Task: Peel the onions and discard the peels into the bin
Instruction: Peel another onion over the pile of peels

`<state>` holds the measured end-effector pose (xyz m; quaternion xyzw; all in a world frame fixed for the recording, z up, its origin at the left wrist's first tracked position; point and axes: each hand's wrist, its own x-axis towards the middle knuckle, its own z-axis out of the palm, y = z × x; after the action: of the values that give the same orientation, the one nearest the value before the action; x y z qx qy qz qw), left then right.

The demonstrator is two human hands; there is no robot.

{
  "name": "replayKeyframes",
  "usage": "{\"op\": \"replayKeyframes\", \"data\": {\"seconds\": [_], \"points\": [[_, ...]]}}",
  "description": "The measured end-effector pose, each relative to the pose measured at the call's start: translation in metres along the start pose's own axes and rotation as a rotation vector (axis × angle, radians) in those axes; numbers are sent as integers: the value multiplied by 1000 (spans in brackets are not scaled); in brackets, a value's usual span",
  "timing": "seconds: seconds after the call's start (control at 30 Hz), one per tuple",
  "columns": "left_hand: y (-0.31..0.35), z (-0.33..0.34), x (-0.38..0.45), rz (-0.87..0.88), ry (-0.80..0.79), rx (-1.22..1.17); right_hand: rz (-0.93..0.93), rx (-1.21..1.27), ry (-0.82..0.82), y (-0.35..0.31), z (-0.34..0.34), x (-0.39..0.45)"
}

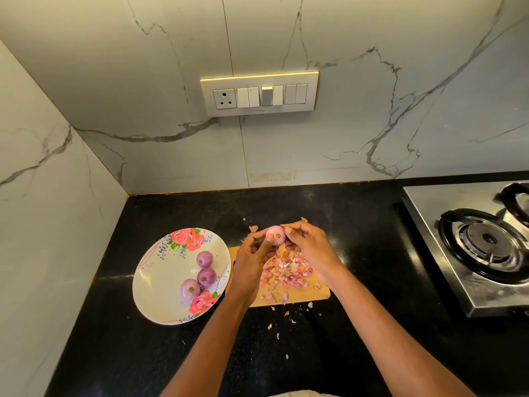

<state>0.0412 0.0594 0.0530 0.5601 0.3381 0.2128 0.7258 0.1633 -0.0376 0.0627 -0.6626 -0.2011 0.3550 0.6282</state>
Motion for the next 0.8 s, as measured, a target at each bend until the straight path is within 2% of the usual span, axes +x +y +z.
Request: {"op": "replayKeyframes", "data": {"seconds": [0.23, 0.37, 0.47, 0.6, 0.8], "points": [[-2, -9, -2, -65, 22, -39, -59, -198, -112, 4, 6, -5], [-6, -25, -8, -100, 58, 36, -144, -342, -179, 9, 17, -6], [-10, -50, -18, -110, 102, 161, -134, -436, -269, 11, 36, -5], [-14, -101, -35, -90, 276, 326, -97, -525, -369, 18, 87, 0], [-7, -173, -48, -98, 500, 467, -201, -691, -386, 30, 175, 17]]}}
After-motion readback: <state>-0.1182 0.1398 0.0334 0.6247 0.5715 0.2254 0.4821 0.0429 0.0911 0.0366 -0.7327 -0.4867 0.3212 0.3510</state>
